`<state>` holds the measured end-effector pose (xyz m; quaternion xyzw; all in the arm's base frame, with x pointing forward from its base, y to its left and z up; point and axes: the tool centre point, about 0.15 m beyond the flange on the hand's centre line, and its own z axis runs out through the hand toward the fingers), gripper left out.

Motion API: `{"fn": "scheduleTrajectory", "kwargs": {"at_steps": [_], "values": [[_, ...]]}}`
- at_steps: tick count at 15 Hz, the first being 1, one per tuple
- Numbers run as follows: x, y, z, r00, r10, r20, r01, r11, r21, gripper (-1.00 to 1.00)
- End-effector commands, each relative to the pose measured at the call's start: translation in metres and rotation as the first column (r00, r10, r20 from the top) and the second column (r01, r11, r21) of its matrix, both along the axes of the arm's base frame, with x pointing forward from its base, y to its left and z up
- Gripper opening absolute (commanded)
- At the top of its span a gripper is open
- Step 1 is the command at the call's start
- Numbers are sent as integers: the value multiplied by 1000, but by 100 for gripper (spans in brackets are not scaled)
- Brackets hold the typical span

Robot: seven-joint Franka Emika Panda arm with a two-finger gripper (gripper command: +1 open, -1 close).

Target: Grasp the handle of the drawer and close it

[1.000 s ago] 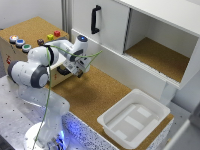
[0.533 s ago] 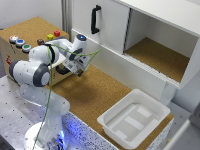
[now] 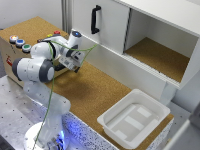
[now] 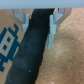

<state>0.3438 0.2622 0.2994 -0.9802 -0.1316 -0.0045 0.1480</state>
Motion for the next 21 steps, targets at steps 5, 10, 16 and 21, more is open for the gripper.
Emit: {"fn": "scheduleTrajectory", "kwargs": {"at_steps": [5,10,16,21], "values": [[-26,68,12,983,180,33,-180,984,8,100],[-43,41,76,984,121,129,-125,992,21,100],[-57,51,105,966,167,197,-166,986,-19,100],[-66,60,108,943,317,99,-297,939,-175,100]]}}
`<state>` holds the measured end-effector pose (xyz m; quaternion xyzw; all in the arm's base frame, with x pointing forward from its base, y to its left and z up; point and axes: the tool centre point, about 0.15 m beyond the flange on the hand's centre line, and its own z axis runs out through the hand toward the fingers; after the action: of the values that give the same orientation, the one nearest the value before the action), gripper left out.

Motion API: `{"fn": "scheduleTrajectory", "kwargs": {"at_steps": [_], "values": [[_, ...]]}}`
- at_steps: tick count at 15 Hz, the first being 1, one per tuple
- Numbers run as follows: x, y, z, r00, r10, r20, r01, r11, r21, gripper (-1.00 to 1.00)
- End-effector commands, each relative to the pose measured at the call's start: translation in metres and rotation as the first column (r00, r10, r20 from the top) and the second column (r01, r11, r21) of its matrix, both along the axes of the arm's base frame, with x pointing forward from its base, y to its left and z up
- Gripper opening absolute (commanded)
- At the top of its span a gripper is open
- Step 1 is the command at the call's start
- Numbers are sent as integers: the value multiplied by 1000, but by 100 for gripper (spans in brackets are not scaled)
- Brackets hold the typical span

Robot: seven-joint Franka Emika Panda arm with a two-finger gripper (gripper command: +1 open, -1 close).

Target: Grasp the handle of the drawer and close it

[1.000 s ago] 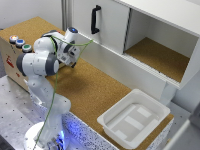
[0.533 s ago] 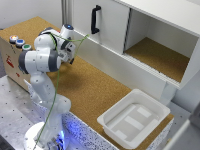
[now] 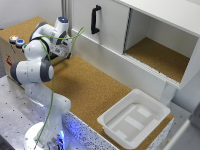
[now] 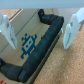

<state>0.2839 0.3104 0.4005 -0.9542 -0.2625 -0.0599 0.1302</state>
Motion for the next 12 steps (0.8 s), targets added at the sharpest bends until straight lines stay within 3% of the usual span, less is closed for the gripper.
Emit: {"fn": "scheduleTrajectory", "kwargs": {"at_steps": [1,9,10,12], "values": [[-6,12,7,998,55,-12,-56,987,-150,100],[-6,12,7,998,55,-12,-56,987,-150,100],[-11,4,0,999,48,18,-47,997,-58,100],[-11,28,27,983,179,37,-176,981,-75,100]]}}
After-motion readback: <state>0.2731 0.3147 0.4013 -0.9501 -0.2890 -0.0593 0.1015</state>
